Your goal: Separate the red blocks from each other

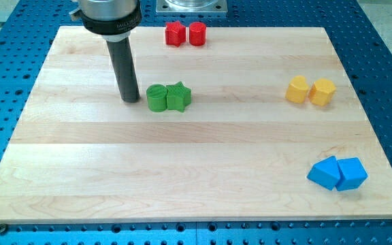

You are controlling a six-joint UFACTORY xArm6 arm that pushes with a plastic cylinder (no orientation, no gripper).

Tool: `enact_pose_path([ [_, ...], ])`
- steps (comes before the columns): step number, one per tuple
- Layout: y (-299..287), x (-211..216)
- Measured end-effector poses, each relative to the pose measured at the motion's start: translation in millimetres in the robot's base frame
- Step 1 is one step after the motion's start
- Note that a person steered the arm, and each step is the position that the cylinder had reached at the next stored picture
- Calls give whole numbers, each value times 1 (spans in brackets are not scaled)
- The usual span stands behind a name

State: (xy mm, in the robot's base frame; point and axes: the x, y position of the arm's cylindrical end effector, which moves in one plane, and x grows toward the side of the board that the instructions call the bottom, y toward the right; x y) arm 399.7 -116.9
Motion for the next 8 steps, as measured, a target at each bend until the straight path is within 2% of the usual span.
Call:
enact_pose_path([
  [1,3,-14],
  [2,52,1],
  [3,54,134],
  [4,49,85],
  [5,67,68],
  [6,17,34],
  [7,77,-32],
  [8,109,40],
])
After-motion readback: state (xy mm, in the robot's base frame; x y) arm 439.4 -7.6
